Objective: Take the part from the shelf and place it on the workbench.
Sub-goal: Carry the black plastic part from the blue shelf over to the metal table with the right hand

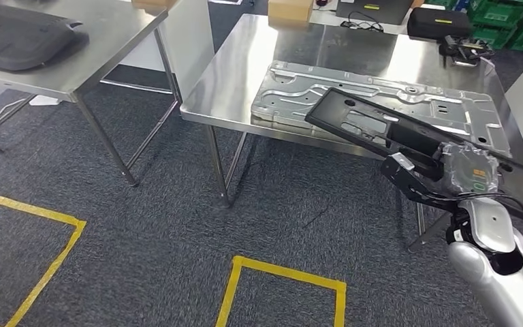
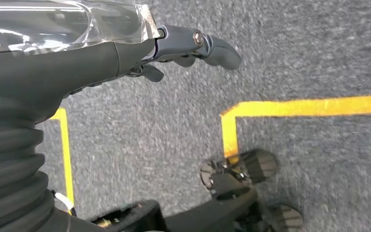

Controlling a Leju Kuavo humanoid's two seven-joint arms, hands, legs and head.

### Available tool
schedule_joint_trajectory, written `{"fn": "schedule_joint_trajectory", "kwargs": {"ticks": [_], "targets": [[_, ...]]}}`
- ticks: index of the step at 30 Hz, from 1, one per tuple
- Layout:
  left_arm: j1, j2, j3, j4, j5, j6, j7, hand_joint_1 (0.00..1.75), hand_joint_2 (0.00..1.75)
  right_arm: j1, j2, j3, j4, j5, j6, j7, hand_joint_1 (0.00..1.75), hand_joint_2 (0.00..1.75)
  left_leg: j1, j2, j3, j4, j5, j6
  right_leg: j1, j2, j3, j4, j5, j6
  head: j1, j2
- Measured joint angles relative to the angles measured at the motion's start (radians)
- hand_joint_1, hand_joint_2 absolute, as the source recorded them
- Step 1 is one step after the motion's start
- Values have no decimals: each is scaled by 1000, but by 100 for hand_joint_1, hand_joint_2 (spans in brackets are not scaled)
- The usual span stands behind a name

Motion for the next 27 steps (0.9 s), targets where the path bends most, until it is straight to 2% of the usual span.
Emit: {"fn": "schedule_joint_trajectory", "kwargs": {"ticks": [3,8,12,18,27], "targets": [[0,0,0,0,0,7,26,0,175,-22,6,31,-4,1,-5,-2,175,175,0,0,-7,7,2,4,1,3,-6,2,4,-6,0,0],[-3,-2,0,0,4,30,79,0,175,-67,27,78,-5,4,-16,-9,175,175,8,-1,-13,4,9,-12,7,4,-14,3,8,-16,0,0],[-3,-4,0,0,4,42,101,0,175,-109,52,115,-5,3,-16,-10,175,175,9,-1,-17,3,13,-19,10,4,-18,3,11,-21,0,0],[-4,-7,0,0,4,47,105,0,175,-162,83,155,8,-20,-15,-7,175,175,9,-1,-19,3,15,-21,11,4,-20,3,13,-23,0,0],[-2,-8,1,0,3,48,106,0,175,-173,87,176,39,-61,-35,-1,175,175,8,-1,-22,3,15,-21,10,3,-23,3,13,-23,0,0]]}}
